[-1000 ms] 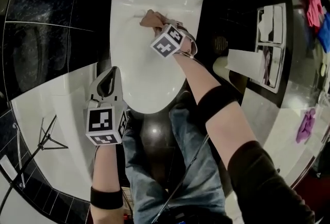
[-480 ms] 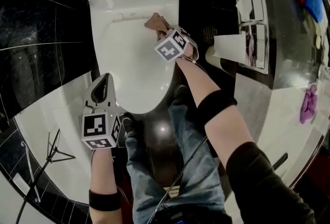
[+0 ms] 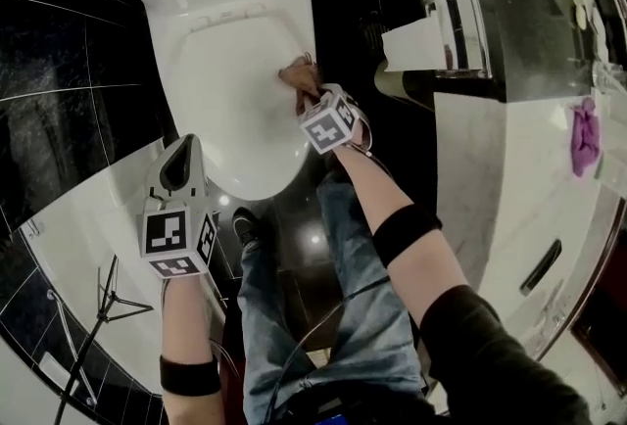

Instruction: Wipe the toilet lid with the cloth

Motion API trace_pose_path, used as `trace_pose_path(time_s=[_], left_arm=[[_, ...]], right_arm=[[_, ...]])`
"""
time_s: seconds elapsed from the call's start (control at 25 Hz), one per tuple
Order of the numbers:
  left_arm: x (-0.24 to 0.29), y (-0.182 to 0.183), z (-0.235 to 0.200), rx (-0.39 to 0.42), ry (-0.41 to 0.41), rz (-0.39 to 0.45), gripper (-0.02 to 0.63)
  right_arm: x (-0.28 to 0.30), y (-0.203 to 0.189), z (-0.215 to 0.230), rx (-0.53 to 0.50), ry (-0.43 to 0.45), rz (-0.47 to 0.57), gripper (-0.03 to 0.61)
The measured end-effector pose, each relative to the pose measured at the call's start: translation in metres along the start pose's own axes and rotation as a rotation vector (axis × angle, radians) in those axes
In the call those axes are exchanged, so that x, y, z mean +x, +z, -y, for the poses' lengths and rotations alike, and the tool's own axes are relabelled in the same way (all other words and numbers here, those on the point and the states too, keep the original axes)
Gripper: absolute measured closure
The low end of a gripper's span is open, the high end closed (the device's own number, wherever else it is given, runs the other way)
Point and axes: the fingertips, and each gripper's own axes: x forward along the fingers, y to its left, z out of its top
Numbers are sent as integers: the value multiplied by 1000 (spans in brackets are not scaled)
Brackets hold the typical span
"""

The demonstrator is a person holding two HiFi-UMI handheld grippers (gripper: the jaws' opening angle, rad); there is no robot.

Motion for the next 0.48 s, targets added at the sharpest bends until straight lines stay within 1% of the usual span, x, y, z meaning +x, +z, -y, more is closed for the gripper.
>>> trace_pose_path(time_s=[0.12,0.28,0.48], left_arm=[[-11,-3,2,16,-18,9,612],[-28,-7,-1,29,-33,21,612],[-50,-15,-12,32,-41,37,612]], right_arm=[[-9,-22,-22,23,-1,-16,505],[-18,-54,-60,98,18,-46,505],[-32,-79,-112,116,26,-70,505]])
